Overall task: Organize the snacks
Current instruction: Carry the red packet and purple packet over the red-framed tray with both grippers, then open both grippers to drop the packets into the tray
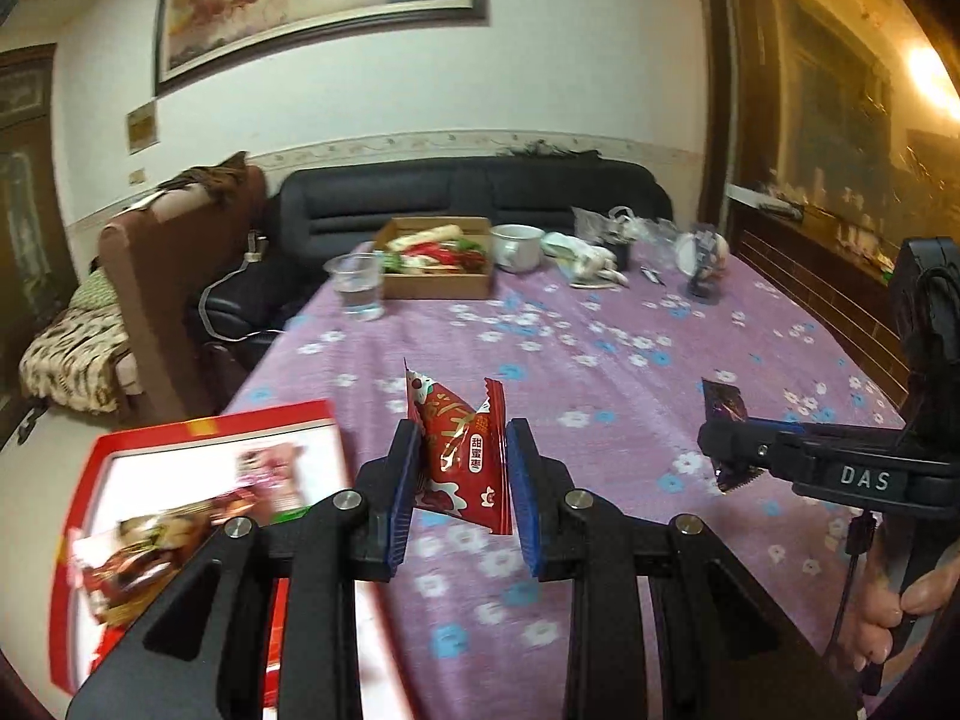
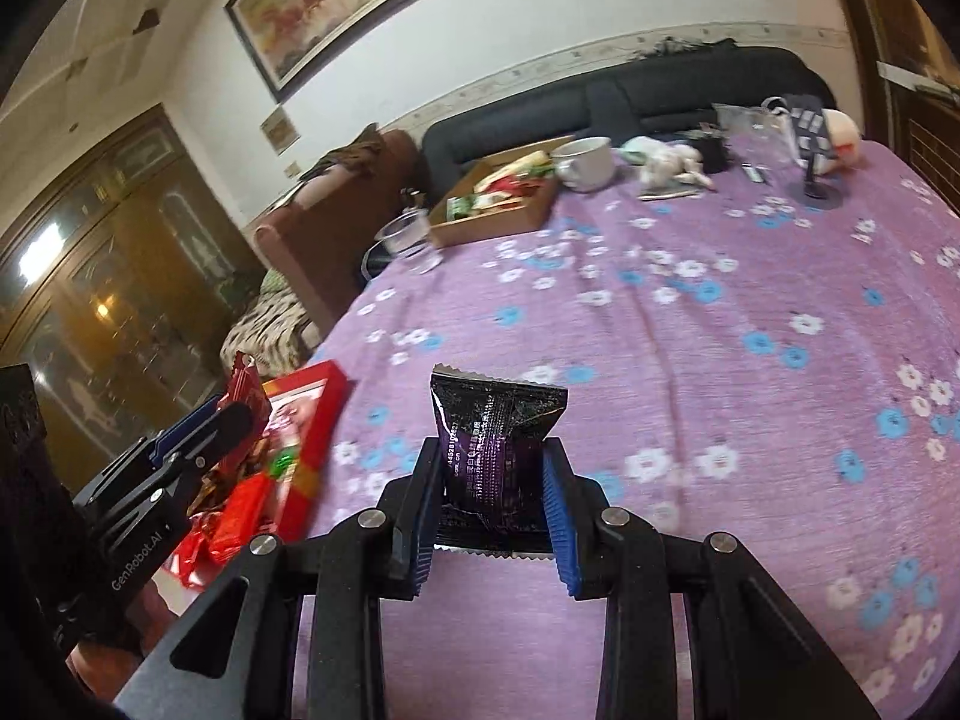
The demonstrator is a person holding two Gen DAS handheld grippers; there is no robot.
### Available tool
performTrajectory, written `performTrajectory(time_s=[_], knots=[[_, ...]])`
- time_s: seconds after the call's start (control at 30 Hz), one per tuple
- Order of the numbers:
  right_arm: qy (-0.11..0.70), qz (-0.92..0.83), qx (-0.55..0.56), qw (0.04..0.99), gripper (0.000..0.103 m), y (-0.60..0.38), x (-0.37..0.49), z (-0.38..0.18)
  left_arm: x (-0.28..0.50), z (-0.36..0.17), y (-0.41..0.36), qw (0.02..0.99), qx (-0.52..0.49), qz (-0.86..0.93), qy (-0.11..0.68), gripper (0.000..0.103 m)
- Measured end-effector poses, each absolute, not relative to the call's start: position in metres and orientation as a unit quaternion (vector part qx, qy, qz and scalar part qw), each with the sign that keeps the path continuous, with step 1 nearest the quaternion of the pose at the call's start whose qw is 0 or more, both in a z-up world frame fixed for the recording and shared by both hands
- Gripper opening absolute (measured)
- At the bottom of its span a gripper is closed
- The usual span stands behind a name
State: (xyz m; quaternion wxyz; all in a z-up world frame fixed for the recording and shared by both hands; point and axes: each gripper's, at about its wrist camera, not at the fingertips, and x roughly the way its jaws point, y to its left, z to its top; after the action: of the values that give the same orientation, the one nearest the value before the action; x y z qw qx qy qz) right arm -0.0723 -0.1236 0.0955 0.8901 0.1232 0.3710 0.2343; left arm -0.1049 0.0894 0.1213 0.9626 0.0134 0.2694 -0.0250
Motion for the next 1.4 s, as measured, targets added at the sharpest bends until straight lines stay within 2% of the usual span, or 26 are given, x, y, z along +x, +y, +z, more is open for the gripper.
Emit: performTrajectory(time_s=[0.77,1.23,1.4], knots=[[0.387,0.369,0.04,0.844,0.034,0.068,-0.089,0.093,-0.116,0.085,0.208,0.951,-0.018,0.124,0.284,0.027],[0.411,0.384,0.025,0.827,0.035,0.108,-0.077,0.07,-0.107,0.07,0.23,0.942,-0.018,0.147,0.302,0.027],[0.411,0.385,0.02,0.826,0.036,0.112,-0.077,0.066,-0.107,0.068,0.231,0.939,-0.012,0.16,0.305,0.031]])
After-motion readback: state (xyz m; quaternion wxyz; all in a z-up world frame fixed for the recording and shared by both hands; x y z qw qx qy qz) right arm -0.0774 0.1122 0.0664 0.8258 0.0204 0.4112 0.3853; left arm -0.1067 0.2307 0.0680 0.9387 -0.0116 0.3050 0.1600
